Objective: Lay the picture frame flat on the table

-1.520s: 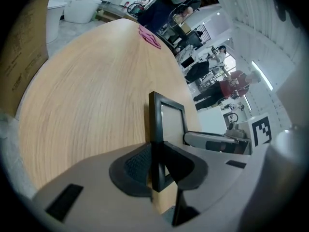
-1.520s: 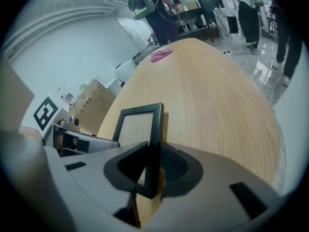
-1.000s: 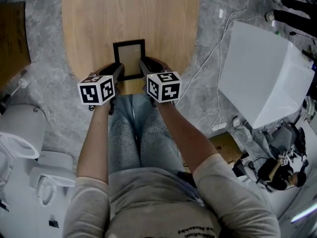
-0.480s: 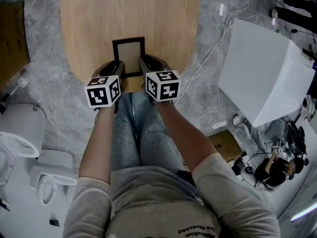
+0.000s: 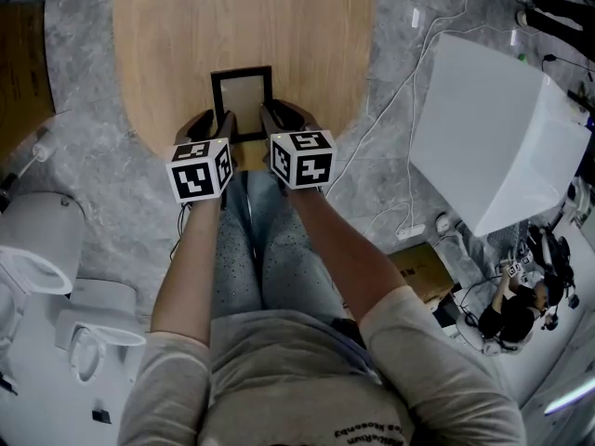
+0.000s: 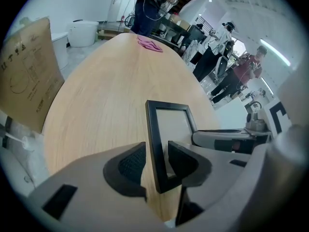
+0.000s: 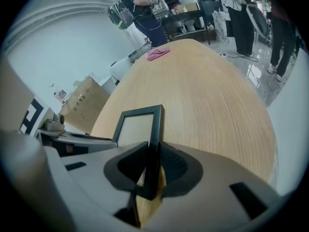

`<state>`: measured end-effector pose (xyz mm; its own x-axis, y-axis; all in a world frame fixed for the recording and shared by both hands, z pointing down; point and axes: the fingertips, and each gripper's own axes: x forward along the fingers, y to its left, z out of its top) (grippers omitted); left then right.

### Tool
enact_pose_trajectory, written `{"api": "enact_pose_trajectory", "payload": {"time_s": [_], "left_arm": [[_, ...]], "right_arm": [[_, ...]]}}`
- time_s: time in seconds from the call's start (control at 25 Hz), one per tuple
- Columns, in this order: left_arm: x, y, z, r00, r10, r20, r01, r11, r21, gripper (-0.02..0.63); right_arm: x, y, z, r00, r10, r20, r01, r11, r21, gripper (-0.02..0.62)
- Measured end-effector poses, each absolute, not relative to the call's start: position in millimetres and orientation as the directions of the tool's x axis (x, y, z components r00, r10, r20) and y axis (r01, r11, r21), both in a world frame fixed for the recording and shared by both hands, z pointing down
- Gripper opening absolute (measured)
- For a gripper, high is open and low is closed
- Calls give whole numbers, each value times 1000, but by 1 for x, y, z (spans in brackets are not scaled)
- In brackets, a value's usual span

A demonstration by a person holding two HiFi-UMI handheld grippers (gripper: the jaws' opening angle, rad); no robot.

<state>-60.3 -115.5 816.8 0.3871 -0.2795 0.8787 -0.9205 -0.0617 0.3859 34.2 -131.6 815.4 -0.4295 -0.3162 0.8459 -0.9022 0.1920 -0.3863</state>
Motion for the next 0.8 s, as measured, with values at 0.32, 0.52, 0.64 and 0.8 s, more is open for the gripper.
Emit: {"api": "enact_pose_trajectory", "payload": {"time_s": [0.32,0.52,0.64,0.8], "left_arm": [[-68,-120,809,374,-312,873,-925,-57,376,150],[-69,-122,805,374,-324,869,-924,-52,378,146],[-68,-123,801,374,-331,866,-924,-54,378,135],[-68,-125,792,374,-339,863,-925,-61,376,117]], "right_arm": [[31,-134,812,-397,-329,857,-915,212,-343,86],[31,-137,804,-374,-358,855,-925,209,-317,101],[32,-137,798,-363,-373,854,-929,212,-302,104],[35,-140,787,-347,-395,851,-936,209,-285,104]]}}
